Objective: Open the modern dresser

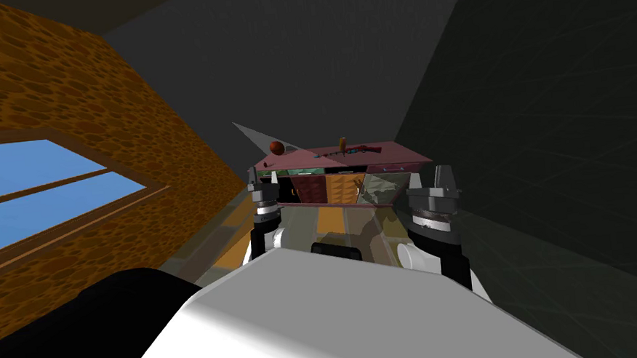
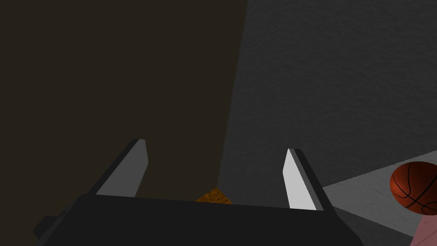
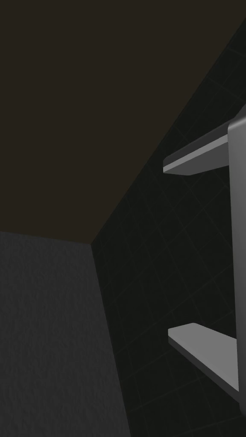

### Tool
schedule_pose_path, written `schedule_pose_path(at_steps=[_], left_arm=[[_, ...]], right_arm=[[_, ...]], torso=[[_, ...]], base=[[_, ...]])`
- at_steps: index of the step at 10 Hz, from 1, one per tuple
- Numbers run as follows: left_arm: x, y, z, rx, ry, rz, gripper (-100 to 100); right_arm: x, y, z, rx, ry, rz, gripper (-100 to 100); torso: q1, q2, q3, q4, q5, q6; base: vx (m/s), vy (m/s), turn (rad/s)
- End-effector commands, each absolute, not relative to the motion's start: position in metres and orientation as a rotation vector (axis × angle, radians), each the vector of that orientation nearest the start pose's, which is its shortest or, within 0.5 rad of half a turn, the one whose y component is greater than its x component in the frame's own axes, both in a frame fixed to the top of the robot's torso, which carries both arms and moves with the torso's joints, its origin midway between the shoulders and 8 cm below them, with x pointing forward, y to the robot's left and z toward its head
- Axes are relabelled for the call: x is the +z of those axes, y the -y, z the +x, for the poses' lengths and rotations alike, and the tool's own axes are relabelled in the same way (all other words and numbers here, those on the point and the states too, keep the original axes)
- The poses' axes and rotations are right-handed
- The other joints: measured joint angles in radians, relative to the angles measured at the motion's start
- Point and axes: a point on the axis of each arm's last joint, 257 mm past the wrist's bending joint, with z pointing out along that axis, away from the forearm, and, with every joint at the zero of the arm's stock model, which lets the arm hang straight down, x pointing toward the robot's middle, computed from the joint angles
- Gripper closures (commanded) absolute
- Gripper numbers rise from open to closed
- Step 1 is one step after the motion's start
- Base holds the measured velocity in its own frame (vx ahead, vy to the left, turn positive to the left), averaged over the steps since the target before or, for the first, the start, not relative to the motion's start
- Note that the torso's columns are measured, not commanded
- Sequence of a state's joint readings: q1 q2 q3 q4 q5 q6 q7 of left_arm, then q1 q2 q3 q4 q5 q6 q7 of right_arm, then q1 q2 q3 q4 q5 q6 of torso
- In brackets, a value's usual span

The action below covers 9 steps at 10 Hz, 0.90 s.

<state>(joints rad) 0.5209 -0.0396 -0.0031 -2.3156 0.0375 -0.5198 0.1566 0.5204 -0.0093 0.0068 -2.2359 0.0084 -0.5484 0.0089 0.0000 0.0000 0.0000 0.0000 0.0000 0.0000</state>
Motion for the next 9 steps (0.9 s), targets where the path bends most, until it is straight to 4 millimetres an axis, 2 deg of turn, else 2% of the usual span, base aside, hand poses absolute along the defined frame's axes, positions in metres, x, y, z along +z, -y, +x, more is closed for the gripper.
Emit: schedule_pose_path(at_steps=[1,9], left_arm=[[0.0375,-0.2876,0.3302,-1.473,-0.482,-0.731,0],[0.0376,-0.2876,0.3301,-1.473,-0.481,-0.731,0]], right_arm=[[0.0073,0.278,0.3431,1.286,-0.636,0.654,0],[0.0075,0.2779,0.343,1.286,-0.635,0.654,0]], torso=[[0.0,0.04,-0.082,0.041,0.0,0.0],[0.0,0.618,-1.234,0.617,0.0,0.0]], base=[[0.0,0.0,0.0],[0.0,0.0,0.0]])
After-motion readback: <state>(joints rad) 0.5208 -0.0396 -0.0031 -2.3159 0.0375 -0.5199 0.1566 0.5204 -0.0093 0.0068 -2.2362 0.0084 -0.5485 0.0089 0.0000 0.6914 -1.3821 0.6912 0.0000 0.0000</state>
